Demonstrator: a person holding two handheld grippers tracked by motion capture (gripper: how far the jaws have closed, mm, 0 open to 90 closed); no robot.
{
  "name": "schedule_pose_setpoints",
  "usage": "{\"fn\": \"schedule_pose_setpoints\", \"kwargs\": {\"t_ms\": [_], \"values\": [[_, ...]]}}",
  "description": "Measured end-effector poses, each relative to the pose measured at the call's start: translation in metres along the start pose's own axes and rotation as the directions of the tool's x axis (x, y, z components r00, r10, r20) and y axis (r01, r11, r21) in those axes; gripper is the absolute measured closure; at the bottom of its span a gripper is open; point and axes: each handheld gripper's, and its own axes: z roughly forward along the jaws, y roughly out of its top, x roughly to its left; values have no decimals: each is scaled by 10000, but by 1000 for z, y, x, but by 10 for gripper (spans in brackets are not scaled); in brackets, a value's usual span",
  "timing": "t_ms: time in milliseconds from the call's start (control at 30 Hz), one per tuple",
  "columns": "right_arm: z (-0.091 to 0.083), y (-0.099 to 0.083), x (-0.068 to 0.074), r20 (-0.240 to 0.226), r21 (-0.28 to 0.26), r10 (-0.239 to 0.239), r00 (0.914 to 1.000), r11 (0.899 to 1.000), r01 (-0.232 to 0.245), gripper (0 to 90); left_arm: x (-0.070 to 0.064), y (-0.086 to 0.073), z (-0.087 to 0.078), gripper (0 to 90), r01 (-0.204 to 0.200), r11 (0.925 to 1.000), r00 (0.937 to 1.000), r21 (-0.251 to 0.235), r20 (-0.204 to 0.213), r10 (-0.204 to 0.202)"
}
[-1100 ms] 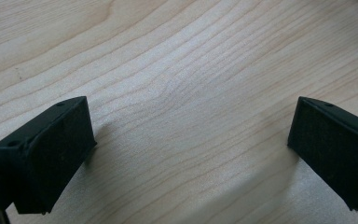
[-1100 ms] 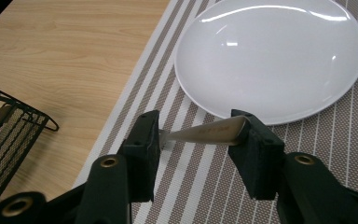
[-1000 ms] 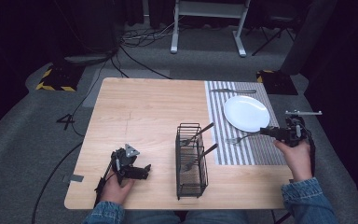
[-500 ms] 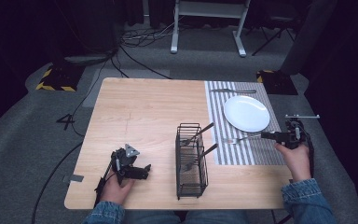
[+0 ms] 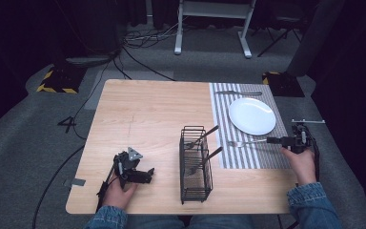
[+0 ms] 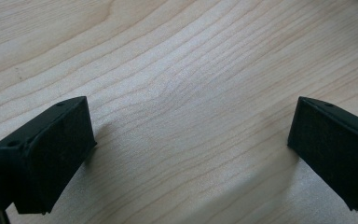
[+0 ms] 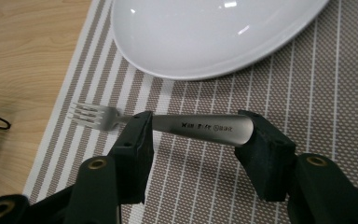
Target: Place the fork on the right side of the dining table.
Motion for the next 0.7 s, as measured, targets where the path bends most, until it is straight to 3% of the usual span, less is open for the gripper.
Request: {"fn": "schedule_pose_setpoints", "kwargs": {"t_ms": [367, 700], "values": [[1, -6, -15, 403, -114, 531, 9978, 9985, -527, 456, 0, 0, 0, 4, 2, 10000, 10000, -3, -4, -2], [-8, -8, -15, 692, -597, 291, 9972, 9979, -250, 447, 0, 0, 0, 3, -1, 10000, 10000, -3, -8, 1]]}}
